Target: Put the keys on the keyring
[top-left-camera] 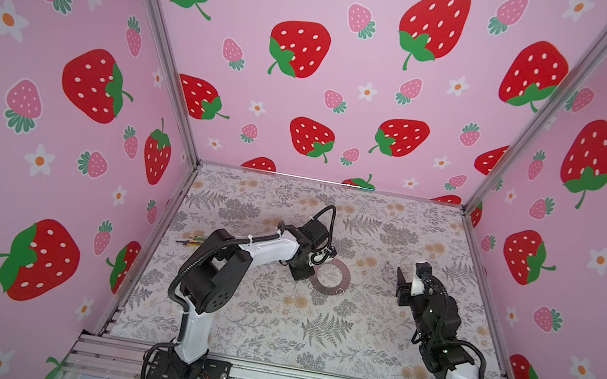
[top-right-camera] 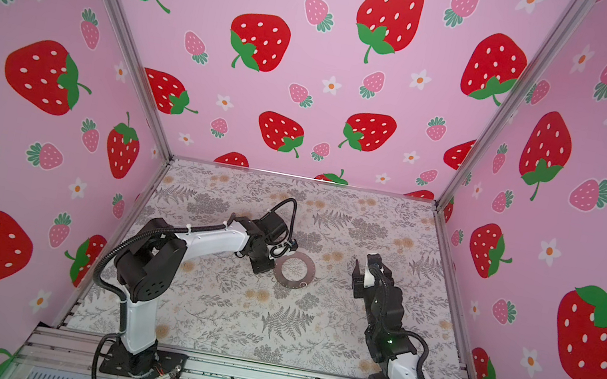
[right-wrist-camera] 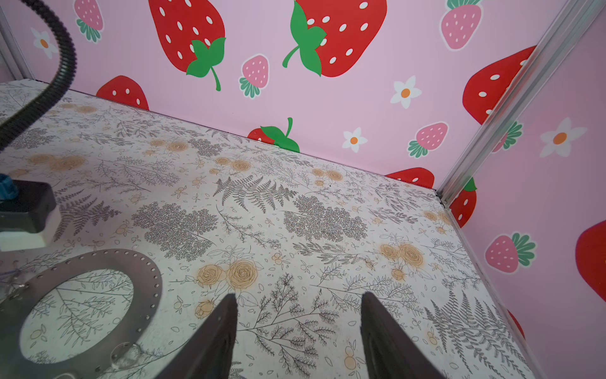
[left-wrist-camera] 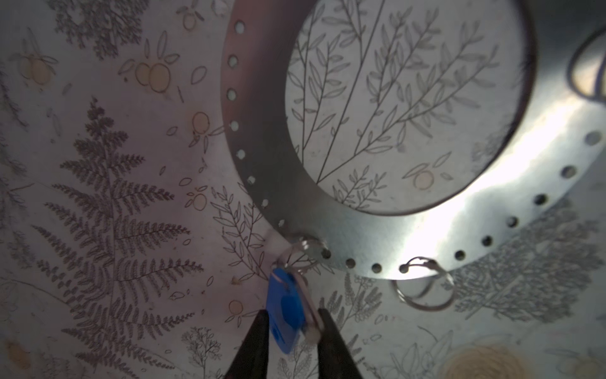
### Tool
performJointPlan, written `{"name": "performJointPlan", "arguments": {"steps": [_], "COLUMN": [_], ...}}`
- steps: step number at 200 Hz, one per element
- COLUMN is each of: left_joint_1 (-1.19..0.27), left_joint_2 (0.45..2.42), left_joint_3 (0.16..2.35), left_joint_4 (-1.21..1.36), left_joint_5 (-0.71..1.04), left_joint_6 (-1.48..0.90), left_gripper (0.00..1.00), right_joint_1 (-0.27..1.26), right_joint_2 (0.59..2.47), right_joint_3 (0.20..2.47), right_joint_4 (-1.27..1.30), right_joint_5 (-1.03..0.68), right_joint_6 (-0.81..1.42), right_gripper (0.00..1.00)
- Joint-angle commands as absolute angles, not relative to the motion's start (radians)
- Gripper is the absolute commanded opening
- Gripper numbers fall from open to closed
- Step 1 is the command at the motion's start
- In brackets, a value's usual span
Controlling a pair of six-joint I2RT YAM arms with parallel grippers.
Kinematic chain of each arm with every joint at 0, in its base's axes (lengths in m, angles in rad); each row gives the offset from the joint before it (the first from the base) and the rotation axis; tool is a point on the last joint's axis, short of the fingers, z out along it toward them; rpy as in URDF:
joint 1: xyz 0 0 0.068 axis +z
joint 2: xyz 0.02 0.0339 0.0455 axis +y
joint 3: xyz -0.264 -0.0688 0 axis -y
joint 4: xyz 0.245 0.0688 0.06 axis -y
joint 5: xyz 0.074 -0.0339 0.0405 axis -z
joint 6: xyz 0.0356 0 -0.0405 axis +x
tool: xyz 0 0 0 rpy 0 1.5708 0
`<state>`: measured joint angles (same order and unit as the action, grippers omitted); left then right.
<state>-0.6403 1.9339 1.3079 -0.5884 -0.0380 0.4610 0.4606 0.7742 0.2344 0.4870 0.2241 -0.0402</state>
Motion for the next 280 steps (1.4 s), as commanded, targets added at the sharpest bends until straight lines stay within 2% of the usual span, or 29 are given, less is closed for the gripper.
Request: {"name": "performJointPlan", "arguments": {"steps": [1, 27, 51, 85, 105, 109, 114, 118, 146, 160, 178, 201, 214, 222, 227, 232, 248, 262, 280], "left_joint_1": [-0.634, -0.586, -0.499, -0.411, -0.327, -0.312, -0.283, -0.263, -0.131, -0.098, -0.08, -0.047, -0.025, -0.021, -0.021, -0.021, -0.021, -0.017, -0.007], "left_joint_2": [1.885, 1.8, 1.646, 1.377, 1.243, 1.226, 1.212, 1.204, 1.255, 1.298, 1.349, 1.419, 1.454, 1.475, 1.485, 1.494, 1.533, 1.541, 1.545], "left_joint_3": [1.279, 1.21, 1.1, 0.898, 0.749, 0.72, 0.689, 0.665, 0.56, 0.539, 0.491, 0.441, 0.434, 0.43, 0.427, 0.424, 0.407, 0.424, 0.443], "left_joint_4": [-0.603, -0.597, -0.556, -0.319, -0.085, -0.036, 0.02, 0.063, 0.32, 0.4, 0.537, 0.693, 0.732, 0.755, 0.767, 0.777, 0.835, 0.816, 0.781], "left_joint_5": [-0.056, -0.115, -0.163, -0.103, -0.096, -0.106, -0.113, -0.118, -0.168, -0.147, -0.143, -0.101, -0.056, -0.028, -0.008, 0.009, 0.065, 0.029, 0.013], "left_joint_6": [0.437, 0.358, 0.259, 0.191, 0.135, 0.129, 0.119, 0.115, 0.014, -0.001, 0.008, 0.006, -0.003, 0.003, 0.012, 0.023, 0.049, 0.028, 0.005], "left_gripper": [0.44, 0.44, 0.45, 0.58, 0.64, 0.66, 0.68, 0.69, 0.78, 0.89, 0.9, 0.9, 0.91, 0.96, 1.0, 0.99, 0.99, 0.99, 0.99], "right_joint_1": [0.453, 0.441, 0.417, 0.353, 0.267, 0.248, 0.224, 0.206, 0.152, 0.142, 0.136, 0.132, 0.123, 0.123, 0.119, 0.115, 0.109, 0.1, 0.099], "right_joint_2": [0.773, 0.77, 0.766, 0.822, 0.934, 0.962, 0.999, 1.027, 1.201, 1.269, 1.349, 1.381, 1.464, 1.534, 1.572, 1.589, 1.538, 1.574, 1.564], "right_joint_3": [0.229, 0.236, 0.242, 0.236, 0.242, 0.239, 0.231, 0.223, 0.187, 0.17, 0.158, 0.188, 0.155, 0.137, 0.124, 0.118, 0.178, 0.194, 0.239], "right_joint_4": [0.528, 0.528, 0.536, 0.629, 0.698, 0.724, 0.762, 0.8, 1.026, 1.125, 1.225, 1.211, 1.353, 1.447, 1.526, 1.564, 1.355, 1.395, 1.29], "right_joint_5": [0.223, 0.244, 0.273, 0.275, 0.242, 0.229, 0.211, 0.204, 0.174, 0.134, 0.054, 0.026, -0.056, -0.122, -0.104, -0.08, -0.115, -0.103, -0.085], "right_joint_6": [-0.025, -0.042, -0.043, -0.064, -0.061, -0.064, -0.069, -0.068, -0.105, -0.107, -0.098, -0.068, -0.081, -0.107, -0.09, -0.073, -0.092, -0.066, -0.063], "right_gripper": [0.62, 0.62, 0.62, 0.63, 0.75, 0.82, 0.98, 0.99, 0.99, 0.99, 0.99, 0.99, 0.99, 0.99, 0.99, 0.99, 0.99, 0.99, 0.99]}}
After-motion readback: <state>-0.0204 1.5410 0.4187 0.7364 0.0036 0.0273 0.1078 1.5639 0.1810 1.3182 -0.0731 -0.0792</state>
